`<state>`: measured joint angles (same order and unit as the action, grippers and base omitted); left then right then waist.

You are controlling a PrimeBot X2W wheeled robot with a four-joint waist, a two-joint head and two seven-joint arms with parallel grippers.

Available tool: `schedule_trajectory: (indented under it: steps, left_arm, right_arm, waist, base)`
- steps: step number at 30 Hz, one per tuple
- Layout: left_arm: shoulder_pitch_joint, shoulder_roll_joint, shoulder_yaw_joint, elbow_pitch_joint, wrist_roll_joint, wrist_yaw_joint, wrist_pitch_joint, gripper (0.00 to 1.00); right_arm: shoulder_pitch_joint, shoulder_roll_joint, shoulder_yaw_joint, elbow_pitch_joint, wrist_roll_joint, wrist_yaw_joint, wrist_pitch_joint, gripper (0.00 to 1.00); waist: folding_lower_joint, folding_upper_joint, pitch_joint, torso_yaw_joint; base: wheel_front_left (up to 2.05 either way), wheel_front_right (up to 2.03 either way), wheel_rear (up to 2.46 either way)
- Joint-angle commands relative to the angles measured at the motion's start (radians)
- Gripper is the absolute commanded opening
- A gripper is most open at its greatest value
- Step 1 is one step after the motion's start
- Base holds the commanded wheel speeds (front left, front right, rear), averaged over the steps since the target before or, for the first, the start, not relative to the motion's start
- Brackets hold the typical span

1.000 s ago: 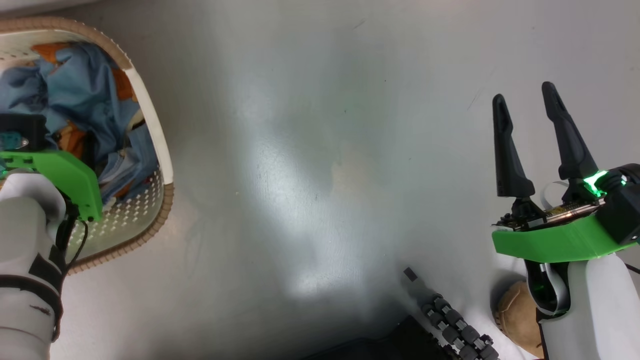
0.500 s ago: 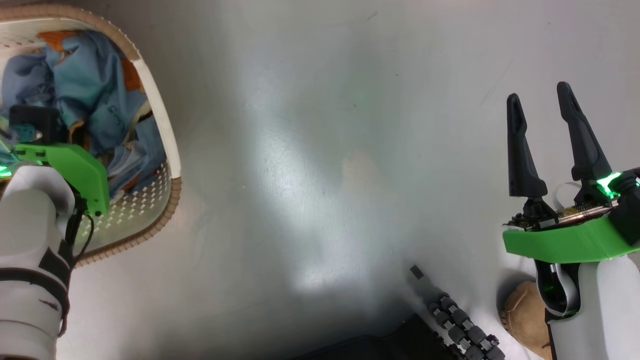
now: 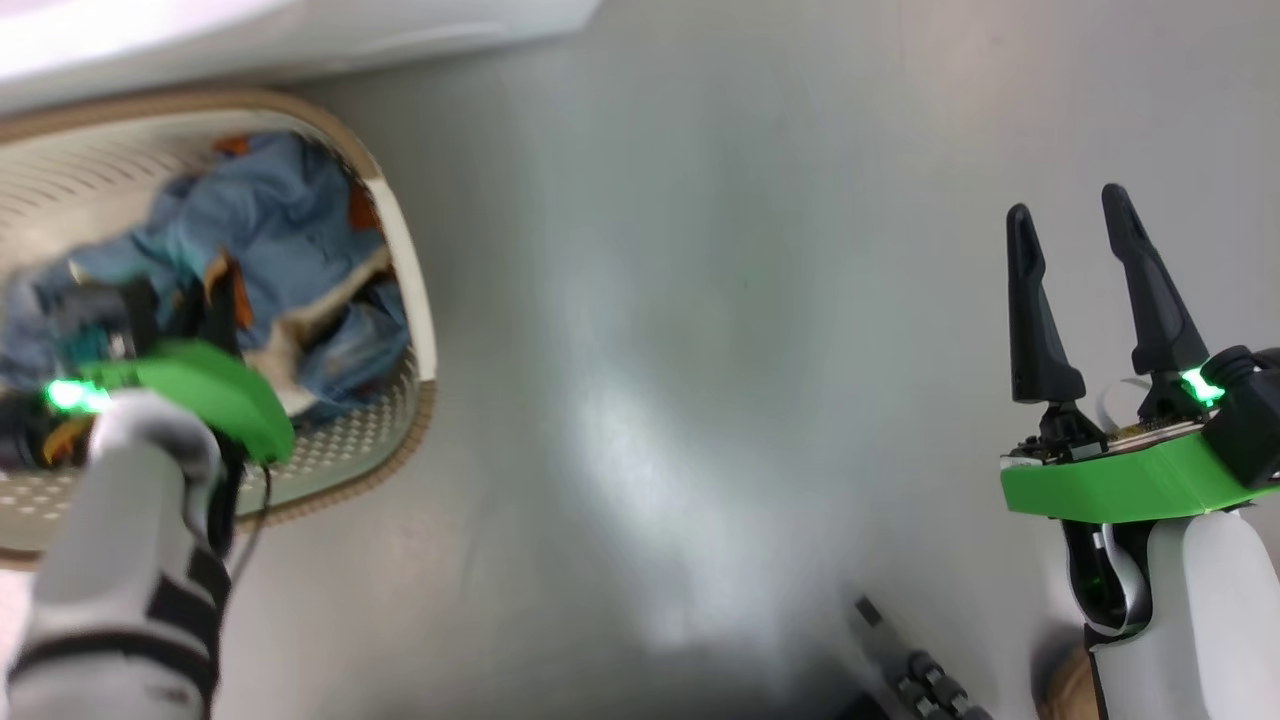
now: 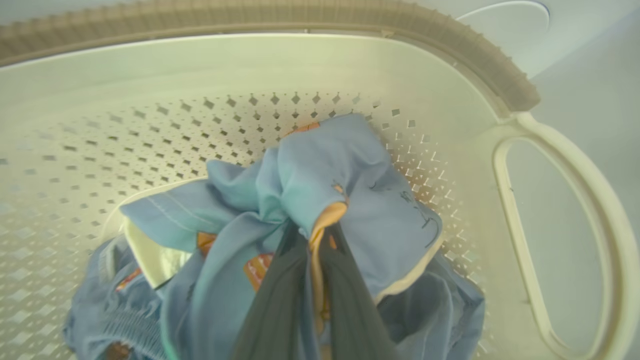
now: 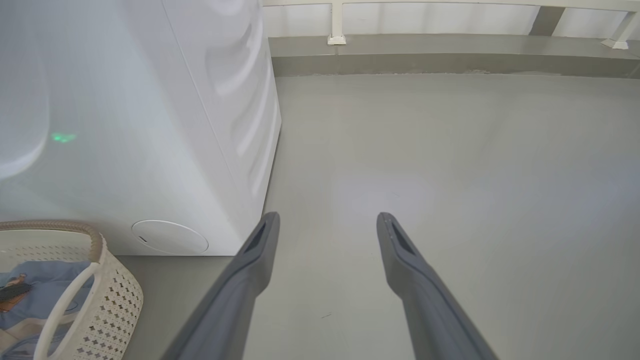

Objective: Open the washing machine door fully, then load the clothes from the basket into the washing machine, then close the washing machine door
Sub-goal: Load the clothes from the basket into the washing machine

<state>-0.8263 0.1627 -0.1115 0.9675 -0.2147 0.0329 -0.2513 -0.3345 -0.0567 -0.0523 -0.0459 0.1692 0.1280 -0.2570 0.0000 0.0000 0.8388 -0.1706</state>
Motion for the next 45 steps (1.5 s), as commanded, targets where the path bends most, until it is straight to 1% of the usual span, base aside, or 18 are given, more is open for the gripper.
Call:
schedule_trajectory:
  steps: [1,14,17,18,19,20,28,34,37,45]
  left_arm:
    - [0.099,0.023,0.036,-0.064,-0.008,0.015,-0.01,0.0]
    - [0.511,-0.059,0.142,-0.454,0.009,0.047,-0.01,0.0]
    - [0.594,-0.078,0.159,-0.539,0.014,0.052,-0.01,0.0]
    - [0.594,-0.078,0.159,-0.539,0.014,0.052,-0.01,0.0]
    - [0.643,-0.089,0.165,-0.593,0.017,0.054,-0.01,0.0]
    - [0.643,-0.089,0.165,-0.593,0.017,0.054,-0.01,0.0]
    - [0.819,-0.11,0.17,-0.801,0.019,0.08,-0.01,0.0]
    - [0.928,-0.112,0.13,-0.918,0.014,0.113,-0.01,0.0]
    - [0.976,-0.112,0.116,-0.962,0.018,0.128,-0.01,0.0]
    - [1.059,-0.112,0.112,-1.022,0.033,0.134,-0.01,0.0]
  right_arm:
    - [0.034,0.0,0.011,-0.009,0.006,0.003,-0.005,1.0]
    - [0.161,0.005,0.015,0.049,0.004,0.003,-0.005,1.0]
    - [0.195,0.004,0.018,0.058,-0.003,0.003,-0.005,1.0]
    - [0.195,0.004,0.018,0.058,-0.003,0.003,-0.005,1.0]
    - [0.218,0.002,0.018,0.066,-0.006,0.003,-0.005,1.0]
    - [0.218,0.002,0.018,0.066,-0.006,0.003,-0.005,1.0]
    - [0.299,-0.002,0.029,0.08,-0.009,0.003,-0.005,1.0]
    - [0.345,-0.007,0.038,0.086,-0.01,0.003,-0.005,1.0]
    - [0.368,-0.011,0.037,0.088,-0.011,0.003,-0.005,1.0]
    - [0.42,-0.021,0.025,0.095,-0.025,0.003,-0.005,1.0]
  waist:
    - [0.0,0.0,-0.116,0.052]
    - [0.0,0.0,-0.451,0.088]
    - [0.0,0.0,-0.515,0.097]
    - [0.0,0.0,-0.515,0.097]
    - [0.0,0.0,-0.556,0.105]
    - [0.0,0.0,-0.556,0.105]
    - [0.0,0.0,-0.699,0.141]
    - [0.0,0.0,-0.777,0.159]
    - [0.0,0.0,-0.812,0.167]
    - [0.0,0.0,-0.875,0.183]
  base:
    - [0.0,0.0,0.0]
    - [0.0,0.0,0.0]
    - [0.0,0.0,0.0]
    - [0.0,0.0,0.0]
    - [0.0,0.0,0.0]
    - [0.0,0.0,0.0]
    - [0.0,0.0,0.0]
    - [0.0,0.0,0.0]
    - [0.0,0.0,0.0]
    - [0.0,0.0,0.0]
